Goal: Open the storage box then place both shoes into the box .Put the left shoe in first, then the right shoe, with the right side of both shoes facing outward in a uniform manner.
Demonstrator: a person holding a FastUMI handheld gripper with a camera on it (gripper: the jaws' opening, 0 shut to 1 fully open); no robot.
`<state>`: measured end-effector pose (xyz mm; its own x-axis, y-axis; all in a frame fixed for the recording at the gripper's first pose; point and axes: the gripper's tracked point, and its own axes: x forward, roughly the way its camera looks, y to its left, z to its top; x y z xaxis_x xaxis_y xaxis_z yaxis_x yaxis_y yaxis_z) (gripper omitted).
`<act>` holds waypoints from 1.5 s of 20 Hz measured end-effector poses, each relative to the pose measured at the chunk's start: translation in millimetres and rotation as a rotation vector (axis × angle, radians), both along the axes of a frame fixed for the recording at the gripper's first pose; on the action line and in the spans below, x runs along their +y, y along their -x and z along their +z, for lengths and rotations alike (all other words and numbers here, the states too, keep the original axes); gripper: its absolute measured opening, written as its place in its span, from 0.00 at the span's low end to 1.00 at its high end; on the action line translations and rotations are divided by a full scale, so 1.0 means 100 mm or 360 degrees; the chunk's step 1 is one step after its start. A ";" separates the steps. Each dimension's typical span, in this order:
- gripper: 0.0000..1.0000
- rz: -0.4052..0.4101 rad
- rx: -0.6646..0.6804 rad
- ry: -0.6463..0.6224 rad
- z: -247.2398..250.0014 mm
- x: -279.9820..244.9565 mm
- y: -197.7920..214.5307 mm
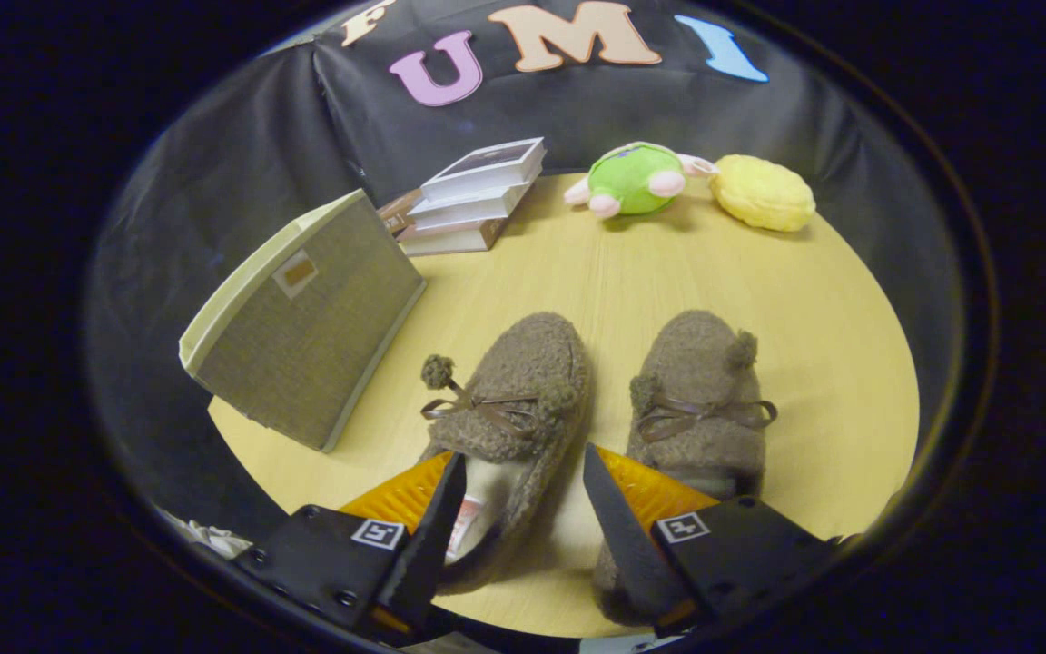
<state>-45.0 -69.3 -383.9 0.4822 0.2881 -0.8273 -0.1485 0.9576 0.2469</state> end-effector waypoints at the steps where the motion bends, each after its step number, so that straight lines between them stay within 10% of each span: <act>1: 0.86 0.0017 0.0011 0.0014 -0.02 0.00 0.00; 5: 0.75 0.0086 0.0080 0.0084 -0.15 0.05 0.05; 11: 0.06 -0.0140 0.0226 0.0049 -0.19 -0.02 0.08; 22: 0.03 -0.0631 0.0346 -0.0358 0.35 0.17 -0.09; 30: 0.03 -0.0644 0.0222 -0.0459 1.16 0.62 -0.48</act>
<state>3.3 -7.8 -267.5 0.4931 0.3273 -0.8060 0.2727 0.8217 0.5004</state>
